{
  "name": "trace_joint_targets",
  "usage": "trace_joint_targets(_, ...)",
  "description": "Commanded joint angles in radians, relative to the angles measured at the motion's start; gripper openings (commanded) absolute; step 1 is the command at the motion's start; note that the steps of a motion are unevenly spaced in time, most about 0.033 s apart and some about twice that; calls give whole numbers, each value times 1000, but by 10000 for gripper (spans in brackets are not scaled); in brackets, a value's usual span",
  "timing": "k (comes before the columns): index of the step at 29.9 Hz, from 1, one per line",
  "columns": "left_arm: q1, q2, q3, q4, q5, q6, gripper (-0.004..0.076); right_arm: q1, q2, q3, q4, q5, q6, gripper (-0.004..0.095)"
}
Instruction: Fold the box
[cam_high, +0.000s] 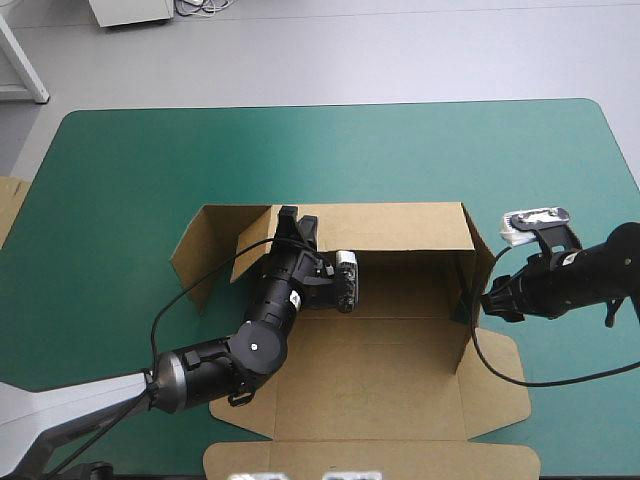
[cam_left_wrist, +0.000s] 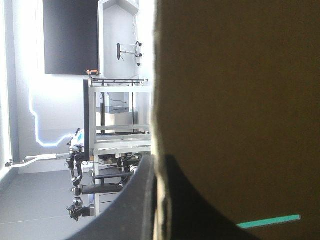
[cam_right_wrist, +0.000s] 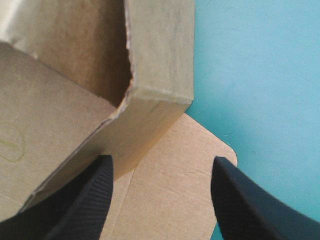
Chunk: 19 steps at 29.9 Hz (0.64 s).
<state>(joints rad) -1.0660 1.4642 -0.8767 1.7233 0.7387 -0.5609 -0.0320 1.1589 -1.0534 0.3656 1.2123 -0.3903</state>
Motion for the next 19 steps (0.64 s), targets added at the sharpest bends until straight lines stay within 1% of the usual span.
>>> trace_joint_targets(1, -3, -32, -18, -3, 20, -29, -10, 31, -24, 15, 21, -59, -59, 617)
trace_joint_targets(11, -3, -32, -18, -3, 20, -47, -10, 111, -26, 32, 3, -221, -153, 617)
trace_joint_targets(15, -3, -32, -15, 3, 20, -47, -10, 116, -26, 32, 2, -227, -153, 617)
trace_joint_targets(19, -3, -30, 4, 28, -11, -31, -10, 116, -26, 32, 30, -229, -177, 617)
